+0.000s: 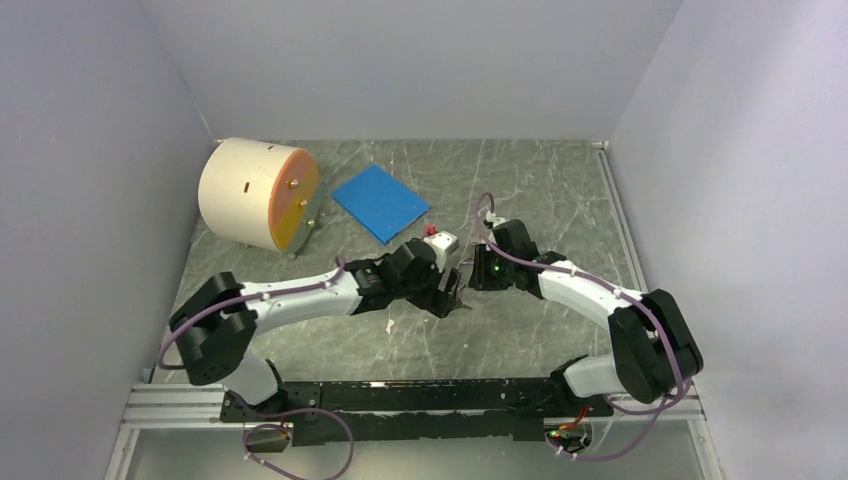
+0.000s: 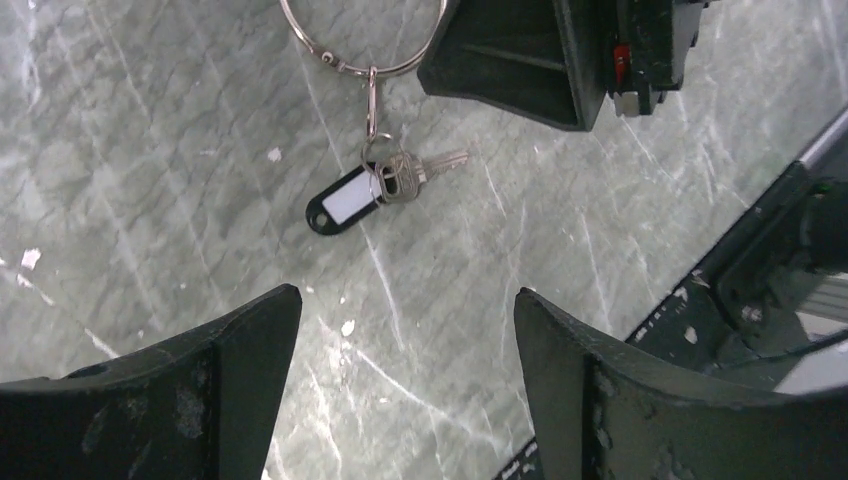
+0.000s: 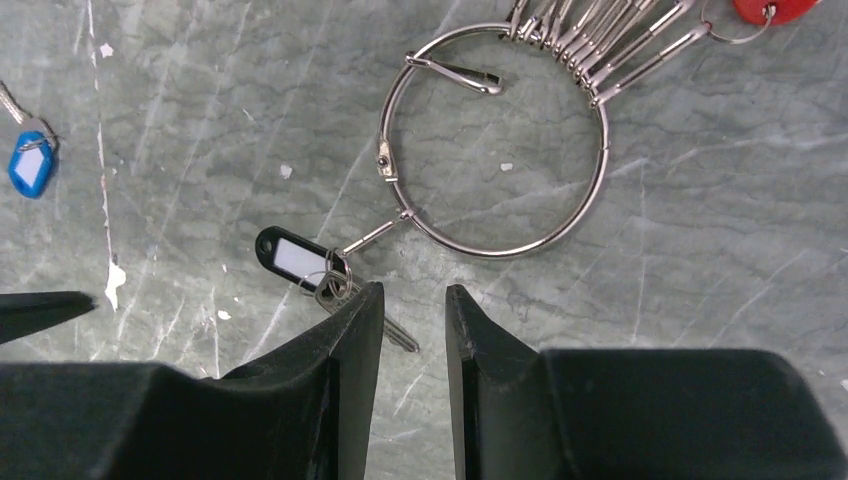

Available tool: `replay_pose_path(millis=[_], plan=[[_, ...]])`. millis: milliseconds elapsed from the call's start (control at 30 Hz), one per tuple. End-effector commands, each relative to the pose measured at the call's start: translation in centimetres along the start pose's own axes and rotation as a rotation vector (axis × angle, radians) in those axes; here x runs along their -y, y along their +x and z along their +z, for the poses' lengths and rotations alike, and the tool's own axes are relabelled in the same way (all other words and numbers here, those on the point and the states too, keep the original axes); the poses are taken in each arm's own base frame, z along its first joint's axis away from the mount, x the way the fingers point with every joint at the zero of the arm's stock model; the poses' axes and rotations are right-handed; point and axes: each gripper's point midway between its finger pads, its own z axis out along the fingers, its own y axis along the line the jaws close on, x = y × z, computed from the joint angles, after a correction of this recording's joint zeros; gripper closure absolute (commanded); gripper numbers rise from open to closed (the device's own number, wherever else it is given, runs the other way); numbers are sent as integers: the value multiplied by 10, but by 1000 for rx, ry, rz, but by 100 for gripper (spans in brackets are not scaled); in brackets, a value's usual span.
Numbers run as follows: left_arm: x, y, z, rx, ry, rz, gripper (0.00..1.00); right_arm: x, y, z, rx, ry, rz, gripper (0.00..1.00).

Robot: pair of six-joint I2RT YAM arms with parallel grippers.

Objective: Remove the keys from the keyring

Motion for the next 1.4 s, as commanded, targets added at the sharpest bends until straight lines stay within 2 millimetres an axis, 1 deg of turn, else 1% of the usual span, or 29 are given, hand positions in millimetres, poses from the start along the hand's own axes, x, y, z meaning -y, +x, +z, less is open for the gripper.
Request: replay_pose_path(millis=[0, 133, 233, 333, 433, 533, 600, 633, 733, 833, 1000, 1233, 1333, 1367], plan=[[4, -27, 16, 95, -46, 49, 17, -12, -15, 2, 37, -67, -16, 68], [-1, -19, 17, 107, -47, 30, 17, -17, -14, 5, 32, -94, -20, 68], [1, -17, 15, 116, -28, 26, 16, -17, -15, 10, 23, -95, -19, 66], [-1, -11, 15, 109, -27, 9, 16, -22, -21, 13, 10, -109, -36, 66], [-5, -4, 14, 98, -35, -3, 16, -22, -29, 18, 7, -90, -55, 67], [-8, -1, 13, 97, -43, -9, 16, -19, -25, 27, -31, -55, -83, 70], [-10, 1, 11, 96, -48, -11, 16, -17, -20, 31, -52, -26, -101, 70], [-8, -3, 11, 118, -41, -13, 16, -17, -18, 33, -60, -9, -112, 70], [-6, -4, 11, 128, -27, -8, 16, -13, -14, 38, -80, 38, -132, 70], [-3, -3, 14, 125, -4, -5, 16, -6, -13, 41, -83, 82, -132, 72], [-2, -1, 13, 126, 1, -9, 16, 17, -16, 41, -78, 212, -142, 75], [-4, 0, 9, 131, -4, -19, 16, 42, -10, 40, -94, 365, -85, 88], [-6, 1, 7, 134, -10, -19, 16, 49, -12, 34, -64, 401, -33, 88], [-6, 0, 6, 138, -10, -20, 16, 50, -15, 32, -49, 405, -25, 86]])
